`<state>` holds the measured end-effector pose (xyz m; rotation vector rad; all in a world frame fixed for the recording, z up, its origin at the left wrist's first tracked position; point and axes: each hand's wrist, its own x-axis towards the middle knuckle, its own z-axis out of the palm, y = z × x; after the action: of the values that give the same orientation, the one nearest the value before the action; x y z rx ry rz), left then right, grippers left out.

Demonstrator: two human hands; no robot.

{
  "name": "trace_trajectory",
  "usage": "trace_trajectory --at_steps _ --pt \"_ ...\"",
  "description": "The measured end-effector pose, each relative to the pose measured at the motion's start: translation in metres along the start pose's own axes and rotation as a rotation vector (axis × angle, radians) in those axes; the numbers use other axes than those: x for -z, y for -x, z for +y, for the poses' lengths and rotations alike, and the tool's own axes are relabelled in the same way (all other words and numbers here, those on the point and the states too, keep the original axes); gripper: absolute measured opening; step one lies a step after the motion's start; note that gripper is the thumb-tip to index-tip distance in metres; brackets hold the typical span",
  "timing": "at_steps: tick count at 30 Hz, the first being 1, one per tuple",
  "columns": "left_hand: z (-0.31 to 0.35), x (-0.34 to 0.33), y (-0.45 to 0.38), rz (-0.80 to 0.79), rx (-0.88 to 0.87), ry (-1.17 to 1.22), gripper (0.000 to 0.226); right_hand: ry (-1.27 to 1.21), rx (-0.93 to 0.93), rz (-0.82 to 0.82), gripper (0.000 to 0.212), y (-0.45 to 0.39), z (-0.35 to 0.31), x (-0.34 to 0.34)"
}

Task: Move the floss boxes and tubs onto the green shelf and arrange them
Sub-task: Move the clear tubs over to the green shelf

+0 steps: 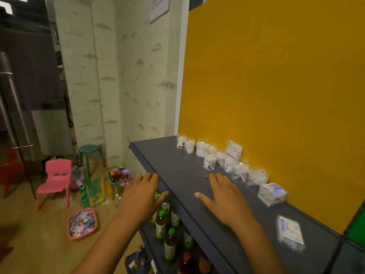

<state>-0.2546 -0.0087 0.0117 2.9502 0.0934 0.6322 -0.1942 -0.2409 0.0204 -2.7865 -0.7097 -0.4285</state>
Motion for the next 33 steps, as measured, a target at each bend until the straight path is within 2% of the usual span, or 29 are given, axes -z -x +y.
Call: trace_trajectory --at_steps 7,13,22,33 --pt "-0.084 -0.010 -0.093 0.034 -0.061 0.038 0.055 0.032 -0.106 0.035 0.066 -0.097 -0.029 -0.022" --pt "-0.141 -0.038 -0.160 0.002 -0.107 0.086 0.053 0.055 -0.180 0.039 0.063 -0.164 -0.050 -0.052" --pt "-0.166 -0.085 -0.244 -0.017 -0.191 0.170 0.050 0.055 -0.273 0.077 0.063 -0.236 -0.034 -0.085" --pt "-0.154 -0.120 -0.353 0.032 -0.306 0.298 0.048 0.041 -0.375 0.130 0.062 -0.303 0.002 -0.113"
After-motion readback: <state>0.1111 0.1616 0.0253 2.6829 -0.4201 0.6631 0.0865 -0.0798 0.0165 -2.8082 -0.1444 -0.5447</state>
